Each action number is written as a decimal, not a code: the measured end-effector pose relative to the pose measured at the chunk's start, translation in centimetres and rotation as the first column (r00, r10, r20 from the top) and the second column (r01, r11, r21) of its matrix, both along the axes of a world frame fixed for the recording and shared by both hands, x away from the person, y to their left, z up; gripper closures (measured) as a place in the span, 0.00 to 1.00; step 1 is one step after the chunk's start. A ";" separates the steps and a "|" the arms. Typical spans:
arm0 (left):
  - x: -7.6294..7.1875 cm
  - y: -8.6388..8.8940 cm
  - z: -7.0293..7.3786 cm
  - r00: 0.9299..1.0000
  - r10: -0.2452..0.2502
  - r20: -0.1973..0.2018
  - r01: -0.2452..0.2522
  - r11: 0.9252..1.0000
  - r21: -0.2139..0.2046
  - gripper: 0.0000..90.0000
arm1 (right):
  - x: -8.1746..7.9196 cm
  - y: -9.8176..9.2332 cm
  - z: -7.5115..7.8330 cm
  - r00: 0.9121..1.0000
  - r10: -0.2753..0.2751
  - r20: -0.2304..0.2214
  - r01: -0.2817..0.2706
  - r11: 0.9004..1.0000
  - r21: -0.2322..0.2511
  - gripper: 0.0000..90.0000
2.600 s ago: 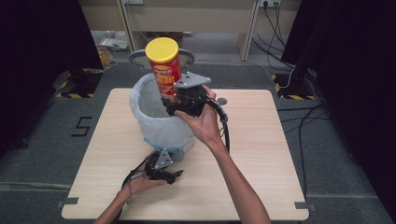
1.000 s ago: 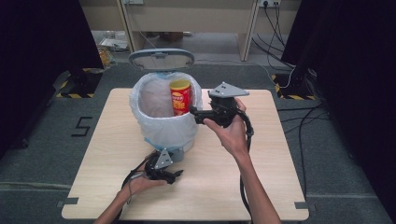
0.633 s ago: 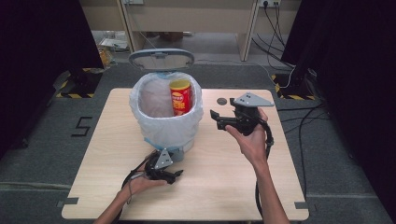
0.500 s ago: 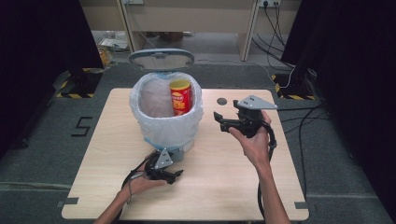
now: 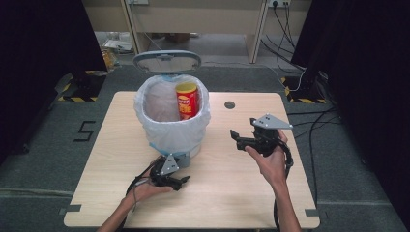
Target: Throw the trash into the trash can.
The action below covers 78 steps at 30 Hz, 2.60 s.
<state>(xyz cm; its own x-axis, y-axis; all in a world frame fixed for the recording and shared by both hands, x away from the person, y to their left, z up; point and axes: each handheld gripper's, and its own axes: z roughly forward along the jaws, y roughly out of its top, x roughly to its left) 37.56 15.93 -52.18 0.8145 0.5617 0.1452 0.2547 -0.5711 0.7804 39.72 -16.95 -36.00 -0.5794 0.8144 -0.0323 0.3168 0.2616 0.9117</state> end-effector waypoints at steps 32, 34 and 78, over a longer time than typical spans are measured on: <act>0.0 0.0 0.0 1.000 -0.001 -0.004 0.001 1.000 0.004 0.24 | -3.3 -1.6 -9.7 0.992 -0.039 -0.121 0.037 0.999 -0.023 0.20; 0.0 0.0 0.0 1.000 -0.001 -0.004 0.001 1.000 0.003 0.24 | -3.5 -1.5 -9.6 0.993 -0.036 -0.111 0.034 0.999 -0.020 0.20; 0.0 0.0 0.0 1.000 0.002 -0.006 -0.002 1.000 0.006 0.24 | -6.0 0.4 -15.8 0.955 -0.035 -0.293 -0.019 0.984 -0.179 0.15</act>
